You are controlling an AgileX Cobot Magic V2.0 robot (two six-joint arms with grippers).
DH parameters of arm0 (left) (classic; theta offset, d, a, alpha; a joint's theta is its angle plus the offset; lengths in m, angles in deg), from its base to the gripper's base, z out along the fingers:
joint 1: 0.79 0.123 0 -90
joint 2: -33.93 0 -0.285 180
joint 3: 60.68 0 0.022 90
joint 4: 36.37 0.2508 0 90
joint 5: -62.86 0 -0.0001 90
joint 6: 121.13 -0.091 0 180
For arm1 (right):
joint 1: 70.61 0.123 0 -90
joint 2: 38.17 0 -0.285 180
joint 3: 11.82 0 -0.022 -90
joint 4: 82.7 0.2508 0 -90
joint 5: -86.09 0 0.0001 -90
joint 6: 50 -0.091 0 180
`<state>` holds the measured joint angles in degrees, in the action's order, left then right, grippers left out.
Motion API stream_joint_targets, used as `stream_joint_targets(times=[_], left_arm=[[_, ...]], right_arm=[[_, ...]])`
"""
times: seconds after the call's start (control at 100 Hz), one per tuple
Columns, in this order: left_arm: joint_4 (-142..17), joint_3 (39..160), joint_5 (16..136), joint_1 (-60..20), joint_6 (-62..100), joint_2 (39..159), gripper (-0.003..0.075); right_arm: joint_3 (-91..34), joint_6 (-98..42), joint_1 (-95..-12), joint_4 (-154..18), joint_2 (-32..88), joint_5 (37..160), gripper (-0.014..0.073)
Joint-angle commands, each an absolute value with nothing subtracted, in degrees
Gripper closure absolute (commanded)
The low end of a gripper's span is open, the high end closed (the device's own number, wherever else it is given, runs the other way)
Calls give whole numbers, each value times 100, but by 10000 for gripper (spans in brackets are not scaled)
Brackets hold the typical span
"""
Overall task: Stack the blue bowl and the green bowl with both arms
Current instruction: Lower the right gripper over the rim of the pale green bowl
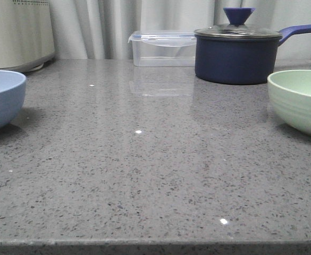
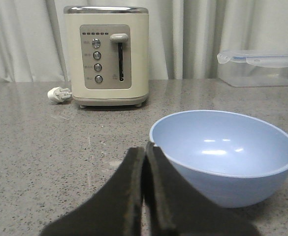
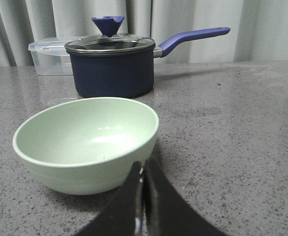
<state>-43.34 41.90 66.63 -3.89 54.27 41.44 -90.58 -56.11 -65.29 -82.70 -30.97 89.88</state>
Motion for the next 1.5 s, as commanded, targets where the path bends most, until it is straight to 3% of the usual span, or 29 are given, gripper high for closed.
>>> stream_joint_targets(times=[0.0,0.99,1.49], left_arm=[[-4357,3969,6192,-383,5456,3952,741],[-4357,4018,6115,-383,5456,3952,741],[-4357,6007,7747,-383,5456,5007,741]], right_arm=[[-9058,-5616,-6562,-8368,-3199,8578,674],[-9015,-5616,-6559,-8323,-3199,8557,674],[-7300,-5616,-6559,-8311,-1953,10173,673]])
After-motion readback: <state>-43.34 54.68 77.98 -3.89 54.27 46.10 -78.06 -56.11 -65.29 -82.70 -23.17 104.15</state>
